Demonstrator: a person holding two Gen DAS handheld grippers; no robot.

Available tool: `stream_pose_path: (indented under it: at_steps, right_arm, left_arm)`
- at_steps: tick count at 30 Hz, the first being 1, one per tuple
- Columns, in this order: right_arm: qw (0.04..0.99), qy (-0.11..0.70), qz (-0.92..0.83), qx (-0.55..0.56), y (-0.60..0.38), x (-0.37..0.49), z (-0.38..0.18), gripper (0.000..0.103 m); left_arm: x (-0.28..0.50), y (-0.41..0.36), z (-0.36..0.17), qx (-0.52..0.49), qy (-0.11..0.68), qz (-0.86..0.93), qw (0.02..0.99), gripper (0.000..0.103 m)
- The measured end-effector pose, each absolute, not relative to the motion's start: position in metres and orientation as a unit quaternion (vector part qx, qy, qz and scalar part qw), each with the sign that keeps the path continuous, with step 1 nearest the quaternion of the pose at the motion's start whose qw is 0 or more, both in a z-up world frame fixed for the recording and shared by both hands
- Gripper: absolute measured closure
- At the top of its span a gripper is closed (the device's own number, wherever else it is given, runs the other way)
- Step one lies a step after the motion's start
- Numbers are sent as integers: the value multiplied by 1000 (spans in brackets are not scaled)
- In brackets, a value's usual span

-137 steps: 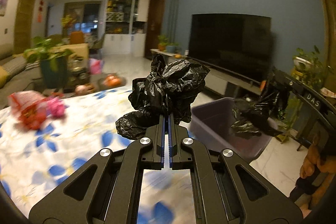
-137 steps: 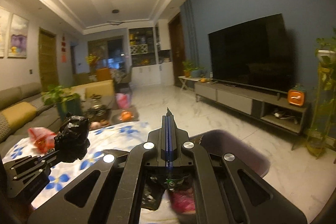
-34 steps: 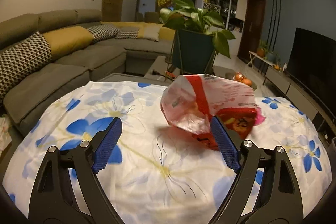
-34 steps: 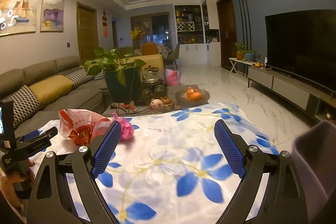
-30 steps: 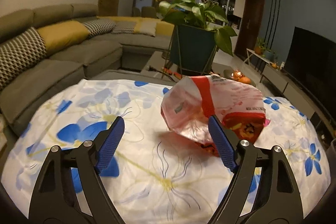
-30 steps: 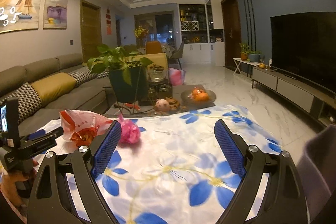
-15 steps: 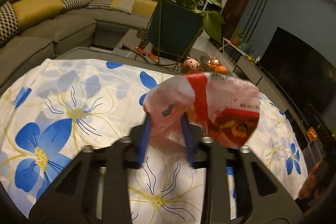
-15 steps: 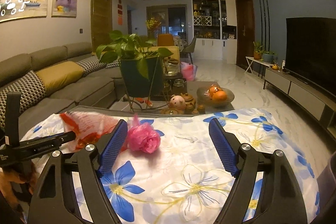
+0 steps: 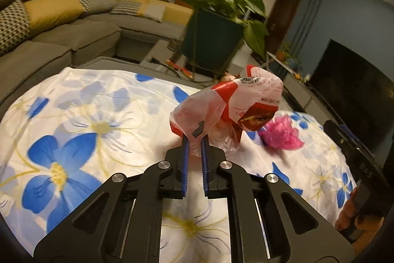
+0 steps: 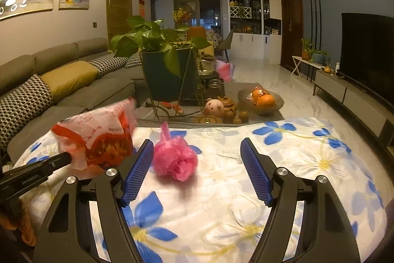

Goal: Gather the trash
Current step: 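Close the left tool on the snack bag while the right tool grips the pink bag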

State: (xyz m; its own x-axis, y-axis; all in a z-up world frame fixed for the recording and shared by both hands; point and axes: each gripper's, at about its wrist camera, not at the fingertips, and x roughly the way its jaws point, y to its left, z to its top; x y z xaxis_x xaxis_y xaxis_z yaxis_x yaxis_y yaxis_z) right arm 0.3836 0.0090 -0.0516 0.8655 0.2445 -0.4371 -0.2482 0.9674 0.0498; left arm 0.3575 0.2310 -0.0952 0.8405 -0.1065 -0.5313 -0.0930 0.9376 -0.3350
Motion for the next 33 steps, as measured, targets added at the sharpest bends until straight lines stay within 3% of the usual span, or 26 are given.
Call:
stream_pose_path:
  at_steps: [10,17,26,33]
  right_arm:
    - [955,270,123,-23,37,423,-79,31]
    - [940,313,124,-50,53,439,-95,50]
    - [942,306,125,-60,55,435,-96,68]
    - [950,288,115,-39,34,410,-81,73]
  left_arm:
    - [345,251,-90,-196,248,63,947,95]
    - [351,251,-94,-201,256,61,944,95]
    - [353,251,-100,-203,264,61,941,95]
    - [349,244,-97,-190,260,55,945,95]
